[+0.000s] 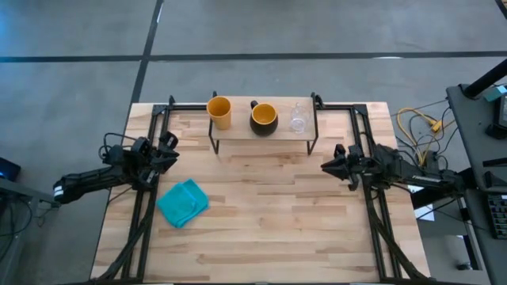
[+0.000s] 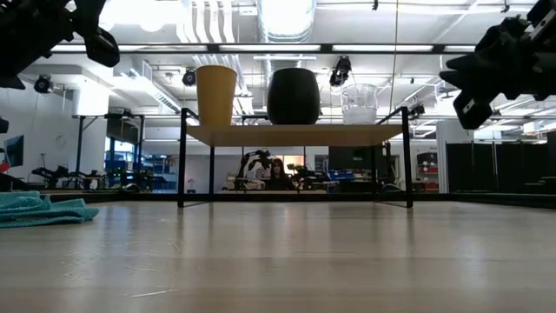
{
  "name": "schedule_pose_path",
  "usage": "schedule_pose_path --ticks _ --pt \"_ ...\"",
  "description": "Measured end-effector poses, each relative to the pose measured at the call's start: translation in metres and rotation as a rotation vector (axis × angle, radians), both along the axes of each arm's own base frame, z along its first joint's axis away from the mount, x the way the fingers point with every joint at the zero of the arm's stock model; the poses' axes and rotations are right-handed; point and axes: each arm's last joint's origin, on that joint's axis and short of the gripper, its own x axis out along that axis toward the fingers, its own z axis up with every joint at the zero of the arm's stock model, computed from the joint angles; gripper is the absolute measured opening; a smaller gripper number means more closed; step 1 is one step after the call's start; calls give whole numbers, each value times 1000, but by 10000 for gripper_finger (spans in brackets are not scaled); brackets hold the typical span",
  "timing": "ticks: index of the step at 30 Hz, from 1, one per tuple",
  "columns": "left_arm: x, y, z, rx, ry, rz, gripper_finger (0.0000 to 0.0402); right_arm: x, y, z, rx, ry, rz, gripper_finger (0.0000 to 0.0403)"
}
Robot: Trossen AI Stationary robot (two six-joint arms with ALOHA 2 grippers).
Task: Stack small to large cups/mugs on shelf
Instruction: Return to Home Position
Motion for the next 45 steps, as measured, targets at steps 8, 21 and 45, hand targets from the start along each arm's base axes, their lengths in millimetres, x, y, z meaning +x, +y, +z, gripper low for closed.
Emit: schedule_pose_path --ticks 8,21,45 --pt "0 0 0 1 0 0 63 0 0 0 1 8 0 77" --pt "0 0 0 0 0 -1 63 0 0 0 -2 2 0 71" --pt "0 0 0 0 0 -1 63 1 0 0 0 10 0 70"
